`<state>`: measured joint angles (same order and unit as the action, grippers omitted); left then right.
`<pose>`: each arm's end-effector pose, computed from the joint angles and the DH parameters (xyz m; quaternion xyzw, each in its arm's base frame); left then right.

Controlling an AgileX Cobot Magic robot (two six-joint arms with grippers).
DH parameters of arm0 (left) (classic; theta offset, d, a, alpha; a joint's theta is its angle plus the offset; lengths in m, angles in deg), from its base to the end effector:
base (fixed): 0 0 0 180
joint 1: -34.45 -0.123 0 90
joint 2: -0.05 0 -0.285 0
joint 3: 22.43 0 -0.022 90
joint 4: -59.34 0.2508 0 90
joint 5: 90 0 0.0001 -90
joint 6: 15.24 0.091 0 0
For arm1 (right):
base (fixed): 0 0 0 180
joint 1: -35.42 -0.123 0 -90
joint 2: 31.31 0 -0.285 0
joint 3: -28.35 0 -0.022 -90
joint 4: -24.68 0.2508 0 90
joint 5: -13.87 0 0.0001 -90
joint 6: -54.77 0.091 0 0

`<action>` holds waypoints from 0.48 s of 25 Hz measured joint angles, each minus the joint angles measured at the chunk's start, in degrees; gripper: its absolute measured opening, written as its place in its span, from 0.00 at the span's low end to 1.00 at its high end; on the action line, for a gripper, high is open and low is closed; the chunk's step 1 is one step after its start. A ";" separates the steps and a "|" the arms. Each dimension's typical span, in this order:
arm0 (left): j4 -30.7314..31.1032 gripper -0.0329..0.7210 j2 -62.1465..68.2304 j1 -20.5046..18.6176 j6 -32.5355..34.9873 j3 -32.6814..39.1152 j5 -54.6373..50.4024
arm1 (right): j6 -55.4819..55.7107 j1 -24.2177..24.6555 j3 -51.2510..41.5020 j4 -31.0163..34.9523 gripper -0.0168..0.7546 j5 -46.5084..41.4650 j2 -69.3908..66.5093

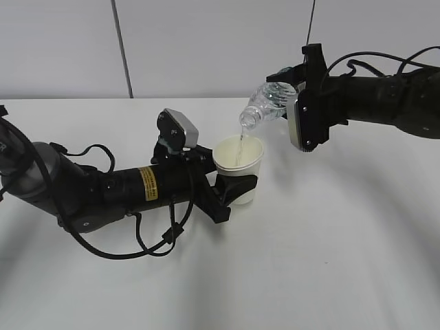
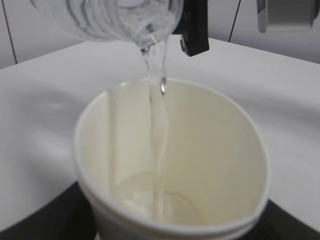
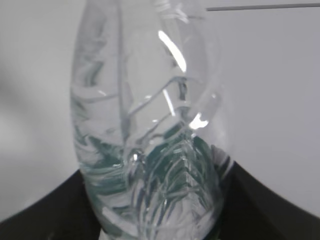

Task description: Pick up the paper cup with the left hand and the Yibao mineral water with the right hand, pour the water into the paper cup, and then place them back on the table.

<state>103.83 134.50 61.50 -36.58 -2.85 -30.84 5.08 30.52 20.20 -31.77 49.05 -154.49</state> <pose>0.3311 -0.2305 0.0930 0.3963 0.6628 -0.3552 0.5268 0.4285 0.0805 0.1850 -0.7180 0.3672 -0.2757 0.5231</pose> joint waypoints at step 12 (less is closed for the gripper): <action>0.07 0.61 0.00 0.00 0.00 0.00 -0.02 | -1.60 0.00 0.00 0.00 0.59 0.00 0.00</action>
<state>103.90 134.50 61.50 -36.58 -2.85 -30.86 3.49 30.52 20.20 -31.77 49.05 -154.49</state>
